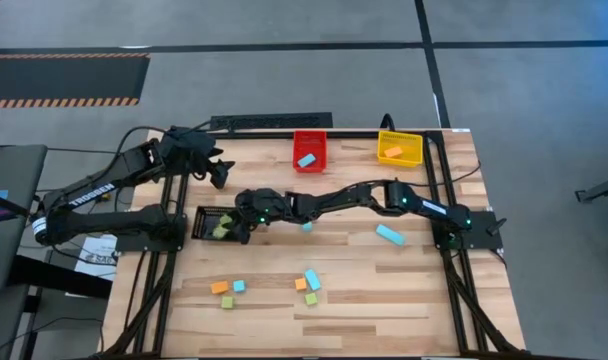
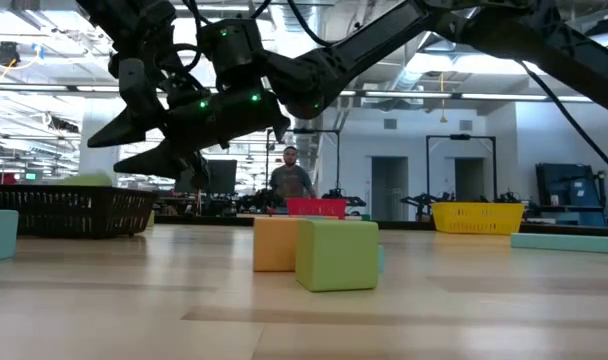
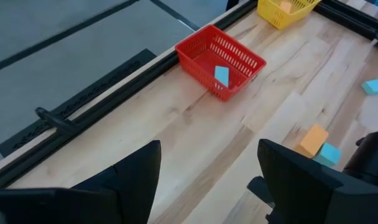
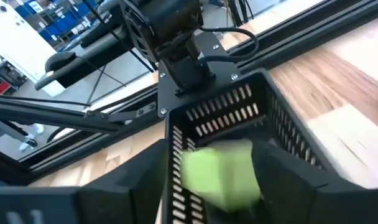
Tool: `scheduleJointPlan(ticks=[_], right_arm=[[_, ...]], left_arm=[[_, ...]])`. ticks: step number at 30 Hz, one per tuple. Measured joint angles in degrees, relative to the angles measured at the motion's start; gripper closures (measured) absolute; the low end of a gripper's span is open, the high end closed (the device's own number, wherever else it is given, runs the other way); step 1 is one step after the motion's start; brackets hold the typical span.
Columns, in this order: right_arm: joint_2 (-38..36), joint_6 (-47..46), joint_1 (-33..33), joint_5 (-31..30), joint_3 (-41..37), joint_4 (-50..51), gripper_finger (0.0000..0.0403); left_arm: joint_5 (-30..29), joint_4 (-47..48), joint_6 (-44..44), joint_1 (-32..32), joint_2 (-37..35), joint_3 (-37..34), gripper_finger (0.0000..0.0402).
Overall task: Sort & place blocks by color
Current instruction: Put the yellow block into the yellow bin
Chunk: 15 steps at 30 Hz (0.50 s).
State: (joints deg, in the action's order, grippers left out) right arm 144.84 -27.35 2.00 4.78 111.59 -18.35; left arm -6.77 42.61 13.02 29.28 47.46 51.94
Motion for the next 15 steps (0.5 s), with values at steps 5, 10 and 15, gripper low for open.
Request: scheduleJointPlan(ticks=[5,10,15], right_arm=[[-2.10,-1.07,1.44,10.27,-0.02,4.20,0.0127],[-9.39,1.71,3.17,16.93,0.00,22.55,0.0127],[-19.35,14.17,1.99,7.80,0.00,45.55,0.0127]], left_arm=[[-0.10,0.09,-0.02,0.00,0.01,0.00,0.0148],[-0.84,1.55,0.11,0.00,0.02,0.00,0.0148],[-4.64,2.89,2.74,0.04,0.77,0.00,0.0148]])
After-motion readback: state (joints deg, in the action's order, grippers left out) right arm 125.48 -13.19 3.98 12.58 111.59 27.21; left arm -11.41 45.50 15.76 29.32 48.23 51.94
